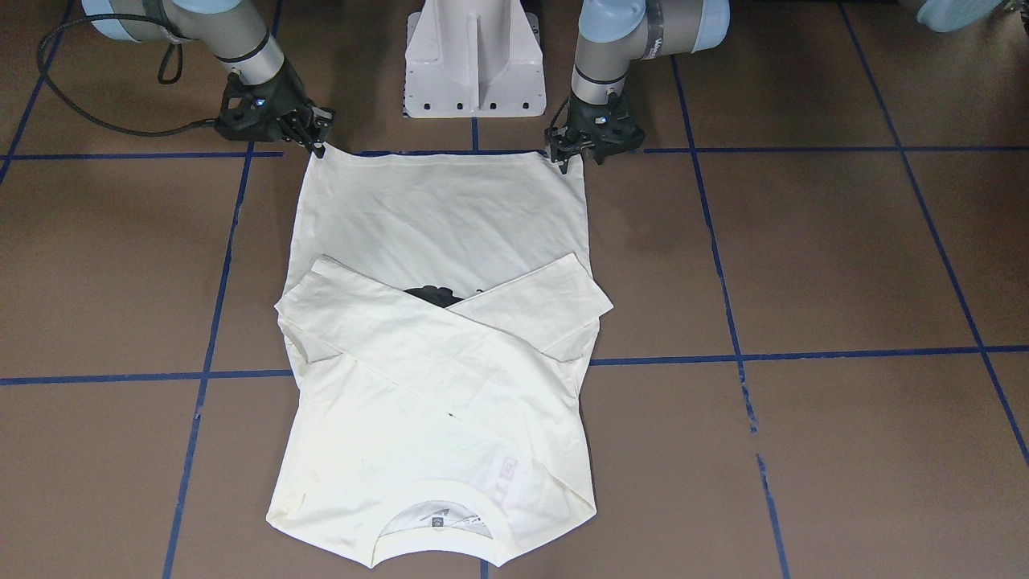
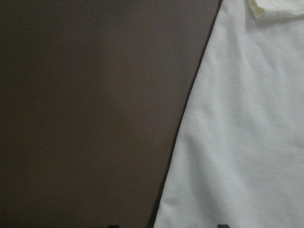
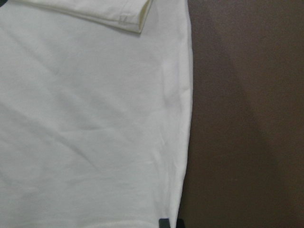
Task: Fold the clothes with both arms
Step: 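Move both grippers to the hem corners nearest the robot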
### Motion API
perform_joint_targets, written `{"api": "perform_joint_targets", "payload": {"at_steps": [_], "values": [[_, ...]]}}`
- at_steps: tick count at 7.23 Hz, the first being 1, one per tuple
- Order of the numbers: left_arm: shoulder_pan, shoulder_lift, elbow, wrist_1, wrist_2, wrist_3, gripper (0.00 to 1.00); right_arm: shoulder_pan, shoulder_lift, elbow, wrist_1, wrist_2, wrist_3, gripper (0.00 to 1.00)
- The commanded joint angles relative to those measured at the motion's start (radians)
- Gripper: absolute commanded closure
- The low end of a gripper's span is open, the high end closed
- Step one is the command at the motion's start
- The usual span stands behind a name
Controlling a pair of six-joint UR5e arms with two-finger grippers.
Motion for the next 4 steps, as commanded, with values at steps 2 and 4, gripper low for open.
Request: {"api": "perform_joint_targets", "payload": {"at_steps": [2,4], "values": [[0.022,-0.002,0.01,-0.002,0.0,-0.001,0.37,0.022,-0.001,0.009,0.0,0.028,-0.001,1.0],[0.029,-0.01,0.033,-0.003,-0.002,-0.001,0.42,0.031,-0.003,0.013,0.0,0.036,-0.001,1.0]]}}
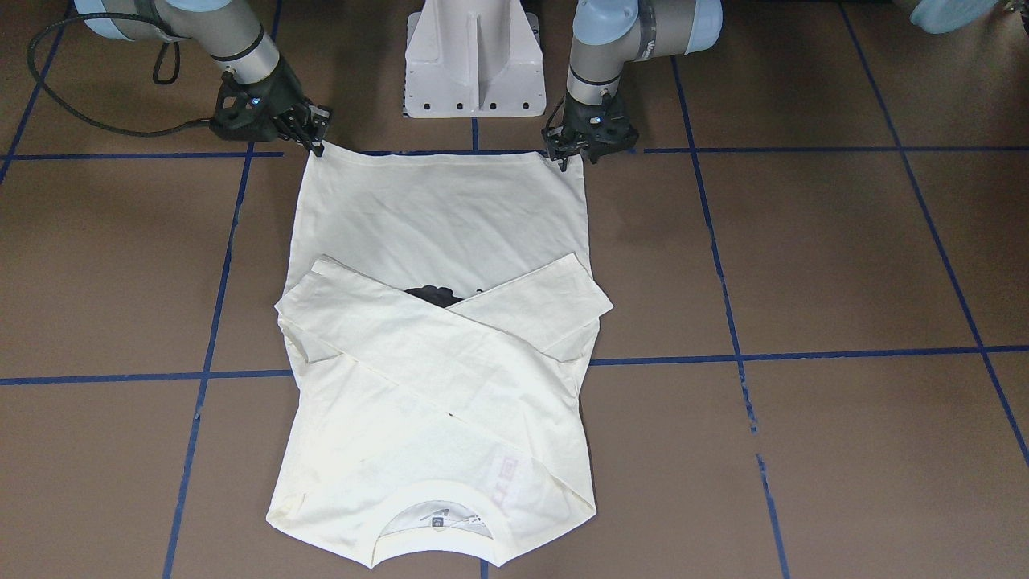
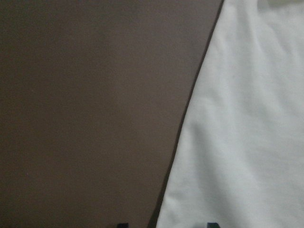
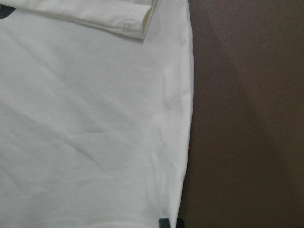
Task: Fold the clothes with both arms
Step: 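Grasp the hem corners with both grippers and lift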
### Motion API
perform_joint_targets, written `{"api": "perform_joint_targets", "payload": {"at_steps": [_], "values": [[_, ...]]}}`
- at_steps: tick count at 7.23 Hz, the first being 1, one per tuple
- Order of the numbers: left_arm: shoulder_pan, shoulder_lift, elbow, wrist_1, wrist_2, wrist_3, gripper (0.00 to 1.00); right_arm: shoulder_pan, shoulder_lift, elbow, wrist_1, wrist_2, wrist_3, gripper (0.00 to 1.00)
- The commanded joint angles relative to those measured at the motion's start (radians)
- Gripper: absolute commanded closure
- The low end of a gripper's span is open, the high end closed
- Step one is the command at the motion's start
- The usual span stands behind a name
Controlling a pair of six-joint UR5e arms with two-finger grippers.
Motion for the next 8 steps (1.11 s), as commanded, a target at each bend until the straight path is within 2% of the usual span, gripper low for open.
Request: {"api": "perform_joint_targets", "payload": {"at_steps": [1,2,3,5,6,7,8], "values": [[0.005,-0.004,0.005,-0.002,-0.001,-0.003,0.57,0.011,-0.001,0.002,0.0,0.006,-0.002,1.0],[0.005,-0.004,-0.004,-0.001,-0.005,-0.003,0.74,0.011,-0.001,0.004,0.0,0.006,0.0,1.0],[0.005,-0.004,-0.004,-0.001,-0.007,-0.002,0.8,0.012,-0.002,0.005,0.0,0.006,-0.002,1.0],[0.005,-0.006,-0.007,0.001,-0.007,0.0,0.81,0.012,-0.009,0.004,0.0,0.006,-0.002,1.0],[0.004,-0.004,-0.026,0.002,-0.007,0.0,0.86,0.015,-0.01,0.004,0.0,0.008,-0.003,1.0],[-0.001,-0.001,-0.061,0.006,-0.011,0.001,1.0,0.029,-0.012,0.005,0.0,0.021,-0.009,1.0],[-0.003,0.008,-0.09,0.007,-0.011,0.002,1.0,0.05,-0.015,0.007,0.002,0.053,-0.012,1.0]]}}
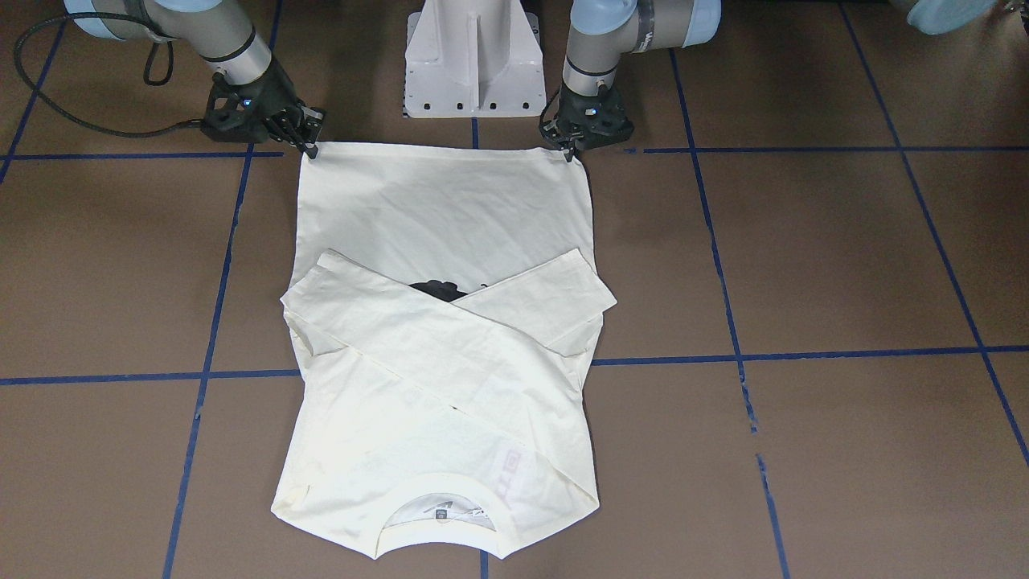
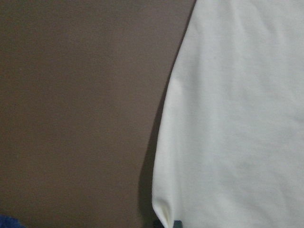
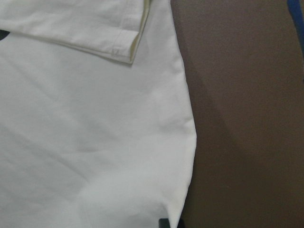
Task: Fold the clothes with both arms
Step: 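Grasp the hem corners with both grippers and lift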
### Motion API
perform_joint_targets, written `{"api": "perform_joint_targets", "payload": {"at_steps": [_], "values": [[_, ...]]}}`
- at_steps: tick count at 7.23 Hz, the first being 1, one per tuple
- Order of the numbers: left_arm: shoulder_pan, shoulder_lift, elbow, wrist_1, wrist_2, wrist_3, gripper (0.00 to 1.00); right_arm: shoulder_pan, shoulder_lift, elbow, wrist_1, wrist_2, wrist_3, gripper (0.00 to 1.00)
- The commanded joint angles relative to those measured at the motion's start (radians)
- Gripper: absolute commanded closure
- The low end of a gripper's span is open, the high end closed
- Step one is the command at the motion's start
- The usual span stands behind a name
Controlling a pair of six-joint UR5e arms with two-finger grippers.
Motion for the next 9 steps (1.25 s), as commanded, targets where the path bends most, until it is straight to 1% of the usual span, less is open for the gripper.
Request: {"api": "perform_joint_targets", "payload": {"at_steps": [1,2,3,4,5,6,7,8,9], "values": [[-0.003,0.013,-0.054,0.006,0.003,0.001,1.0,0.026,-0.025,0.026,0.001,0.051,-0.006,1.0],[0.005,0.014,-0.086,0.013,0.006,0.001,1.0,0.026,-0.051,0.075,0.0,0.079,-0.006,1.0],[0.041,0.048,-0.158,0.035,0.009,0.001,1.0,0.022,-0.087,0.116,0.001,0.1,-0.006,1.0],[0.116,0.062,-0.247,0.108,0.012,-0.002,1.0,-0.005,-0.098,0.143,0.004,0.132,-0.006,1.0],[0.159,0.082,-0.319,0.152,0.011,-0.012,1.0,-0.035,-0.114,0.16,0.006,0.172,-0.006,1.0],[0.217,0.086,-0.353,0.153,0.011,-0.06,1.0,-0.044,-0.114,0.17,0.009,0.183,-0.006,1.0],[0.218,0.074,-0.352,0.153,0.003,-0.065,1.0,-0.046,-0.108,0.169,0.021,0.185,-0.006,1.0],[0.192,0.073,-0.349,0.153,0.003,-0.059,1.0,-0.044,-0.103,0.157,0.064,0.183,-0.006,1.0],[0.146,0.073,-0.346,0.153,0.001,-0.052,1.0,-0.006,-0.101,0.144,0.129,0.185,-0.006,1.0]]}}
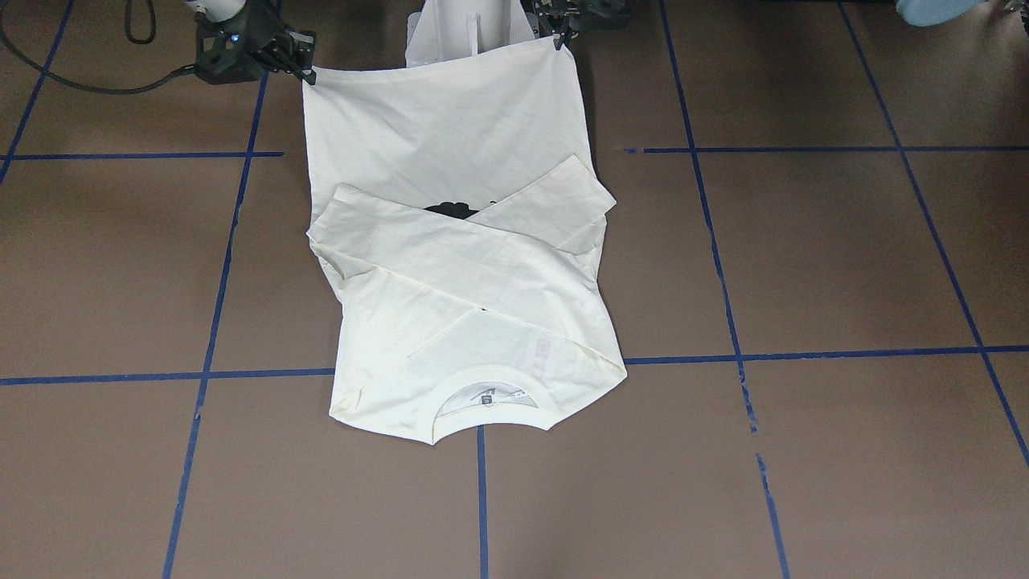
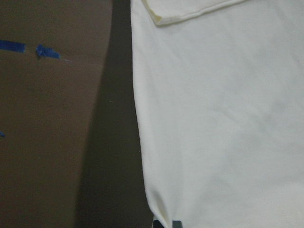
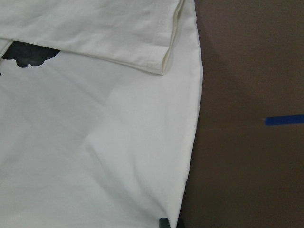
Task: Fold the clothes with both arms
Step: 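Grasp the hem corners with both grippers and lift, then fold the hem with both grippers up over the shirt toward the collar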
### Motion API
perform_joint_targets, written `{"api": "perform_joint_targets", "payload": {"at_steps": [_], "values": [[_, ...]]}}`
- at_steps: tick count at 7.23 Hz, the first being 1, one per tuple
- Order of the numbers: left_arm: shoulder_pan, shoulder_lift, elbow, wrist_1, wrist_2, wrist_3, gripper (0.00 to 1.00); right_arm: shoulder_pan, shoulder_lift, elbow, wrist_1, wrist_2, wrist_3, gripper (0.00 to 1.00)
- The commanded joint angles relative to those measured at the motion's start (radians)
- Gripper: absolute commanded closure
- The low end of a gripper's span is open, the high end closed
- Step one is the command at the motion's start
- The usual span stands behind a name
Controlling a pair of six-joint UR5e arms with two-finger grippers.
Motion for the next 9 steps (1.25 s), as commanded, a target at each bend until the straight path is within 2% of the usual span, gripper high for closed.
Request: {"api": "perform_joint_targets", "payload": {"at_steps": [1,4,5,6,8,9], "values": [[-0.107,-0.013,0.004,0.001,-0.008,0.032,1.0,0.076,0.006,-0.038,0.113,0.006,-0.002,1.0],[-0.324,-0.037,0.014,0.001,-0.124,0.173,1.0,0.344,0.13,-0.228,0.157,0.173,-0.064,1.0],[-0.388,-0.041,0.016,0.001,-0.167,0.207,1.0,0.406,0.183,-0.28,0.155,0.187,-0.066,1.0],[-0.466,-0.09,0.063,0.004,-0.197,0.23,1.0,0.476,0.255,-0.348,0.154,0.215,-0.066,1.0],[-0.588,-0.196,0.263,-0.013,-0.208,0.311,1.0,0.561,0.454,-0.567,0.154,0.224,-0.066,1.0],[-0.646,-0.245,0.401,-0.072,-0.206,0.359,1.0,0.572,0.554,-0.703,0.154,0.223,-0.069,1.0]]}}
